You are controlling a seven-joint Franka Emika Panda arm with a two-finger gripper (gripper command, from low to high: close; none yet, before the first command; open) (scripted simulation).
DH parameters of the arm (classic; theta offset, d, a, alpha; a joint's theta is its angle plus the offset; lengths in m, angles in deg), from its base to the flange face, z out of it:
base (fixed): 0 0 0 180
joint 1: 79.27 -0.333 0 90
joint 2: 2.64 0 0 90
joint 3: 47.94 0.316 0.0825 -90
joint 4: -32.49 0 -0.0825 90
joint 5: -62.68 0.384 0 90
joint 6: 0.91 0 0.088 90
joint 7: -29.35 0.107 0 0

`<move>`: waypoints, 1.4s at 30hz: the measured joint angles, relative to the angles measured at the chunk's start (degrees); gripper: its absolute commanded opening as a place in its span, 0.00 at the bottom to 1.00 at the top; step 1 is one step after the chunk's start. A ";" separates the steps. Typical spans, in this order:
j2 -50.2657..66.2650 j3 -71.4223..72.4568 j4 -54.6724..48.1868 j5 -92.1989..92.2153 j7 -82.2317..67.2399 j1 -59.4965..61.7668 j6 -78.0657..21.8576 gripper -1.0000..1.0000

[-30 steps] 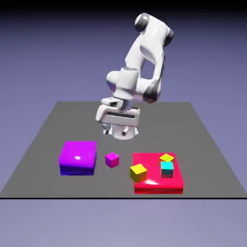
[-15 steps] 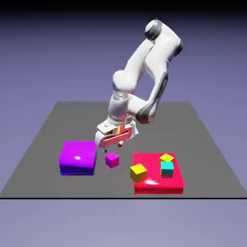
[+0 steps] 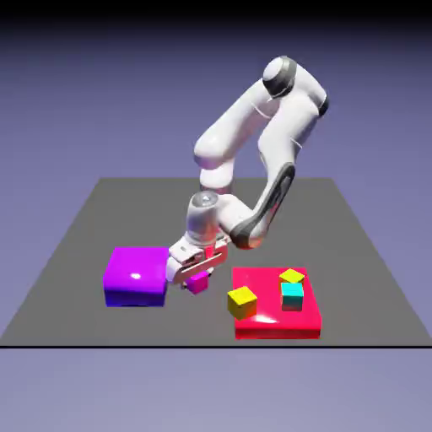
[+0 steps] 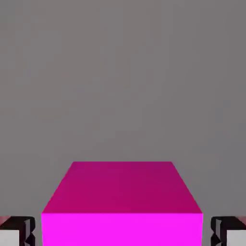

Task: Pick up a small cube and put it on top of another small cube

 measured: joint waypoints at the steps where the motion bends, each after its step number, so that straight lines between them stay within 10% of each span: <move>1: 0.48 -2.07 0.39 -1.67 1.05 -1.63 -0.48 0.00; 11: 5.31 -22.82 4.30 -18.34 11.58 -17.94 -5.05 0.00; 42: 48.98 -28.13 -16.31 -95.48 -2.02 -22.82 -5.42 0.00</move>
